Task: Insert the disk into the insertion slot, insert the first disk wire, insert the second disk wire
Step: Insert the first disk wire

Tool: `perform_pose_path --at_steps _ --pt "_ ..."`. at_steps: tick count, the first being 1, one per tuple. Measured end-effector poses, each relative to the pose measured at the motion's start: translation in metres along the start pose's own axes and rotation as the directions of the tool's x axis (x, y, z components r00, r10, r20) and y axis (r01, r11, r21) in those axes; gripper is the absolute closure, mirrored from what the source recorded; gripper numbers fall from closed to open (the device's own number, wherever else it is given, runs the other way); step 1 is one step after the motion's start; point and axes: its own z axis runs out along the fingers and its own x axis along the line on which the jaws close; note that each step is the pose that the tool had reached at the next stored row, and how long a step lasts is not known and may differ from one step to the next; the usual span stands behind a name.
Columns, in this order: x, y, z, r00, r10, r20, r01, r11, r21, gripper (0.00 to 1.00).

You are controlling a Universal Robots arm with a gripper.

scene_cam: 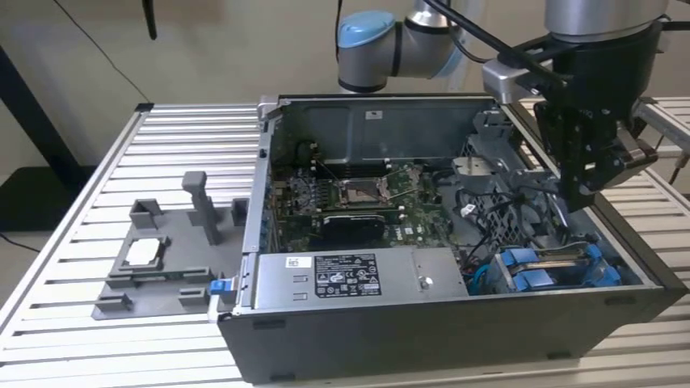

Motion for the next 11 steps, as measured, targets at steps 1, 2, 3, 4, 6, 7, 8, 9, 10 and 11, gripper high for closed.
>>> perform_pose_path --at_steps 1,2,3,4,6,7,8,9,10,11 --pt "-0.0001 0.0 0.0002 1.0 0.0 -0.0002 0.0 1.0 0.0015 0.73" --pt "-0.0001 0.0002 0.0003 1.0 0.0 -0.0004 0.0 1.0 0.0034 0.73" --pt "-0.0001 0.0003 0.0006 1.0 0.001 -0.0006 -0.001 1.0 0.0054 0.73" --pt "-0.0002 0.0004 0.001 1.0 0.001 -0.0006 -0.001 1.0 0.0072 0.73" --pt "-0.0003 0.0007 0.002 1.0 0.001 -0.0007 -0.001 1.0 0.0093 0.81" --pt "-0.0003 0.0009 0.0023 1.0 0.001 -0.0008 -0.001 1.0 0.0095 0.81" --pt "0.0 0.0009 0.0024 1.0 0.001 -0.0009 -0.001 1.0 0.0095 0.81" --pt "0.0 0.0009 0.0024 1.0 0.001 -0.0009 -0.001 1.0 0.0095 0.81" --pt "0.0 0.0009 0.0024 1.0 0.001 -0.001 -0.001 1.0 0.0095 0.81" --pt "0.0 0.0009 0.0024 1.0 0.001 -0.001 -0.001 1.0 0.0096 0.81"
